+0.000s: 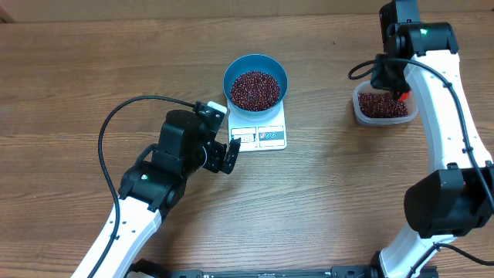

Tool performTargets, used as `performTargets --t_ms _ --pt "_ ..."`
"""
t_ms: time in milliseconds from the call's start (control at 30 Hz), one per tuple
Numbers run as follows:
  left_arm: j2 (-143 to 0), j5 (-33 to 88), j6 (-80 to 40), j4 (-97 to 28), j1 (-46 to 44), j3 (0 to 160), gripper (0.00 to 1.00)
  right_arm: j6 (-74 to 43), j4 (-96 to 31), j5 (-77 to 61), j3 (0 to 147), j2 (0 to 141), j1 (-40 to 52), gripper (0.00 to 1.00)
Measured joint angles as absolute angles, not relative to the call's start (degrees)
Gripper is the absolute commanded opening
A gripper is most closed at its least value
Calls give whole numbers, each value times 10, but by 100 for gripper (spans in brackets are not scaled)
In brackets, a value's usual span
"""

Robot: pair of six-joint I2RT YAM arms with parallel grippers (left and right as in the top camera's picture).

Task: Scoop item into bowl and weigh 150g on scale
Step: 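Tip the scoop to empty beans into the tub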

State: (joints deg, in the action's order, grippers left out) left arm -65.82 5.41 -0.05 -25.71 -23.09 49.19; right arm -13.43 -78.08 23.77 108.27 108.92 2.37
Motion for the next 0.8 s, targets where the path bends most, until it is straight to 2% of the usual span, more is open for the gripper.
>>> performTargets --t_ms 233,567,800 --pt "-658 54 -1 -257 -231 492 100 -163 -761 203 1082 1089 5 4" --pt "-658 54 -1 -257 -231 492 100 -164 -733 -11 1079 1089 -117 4" --pt "-658 54 -1 -257 -231 492 100 -133 -692 -180 1023 1089 -186 4"
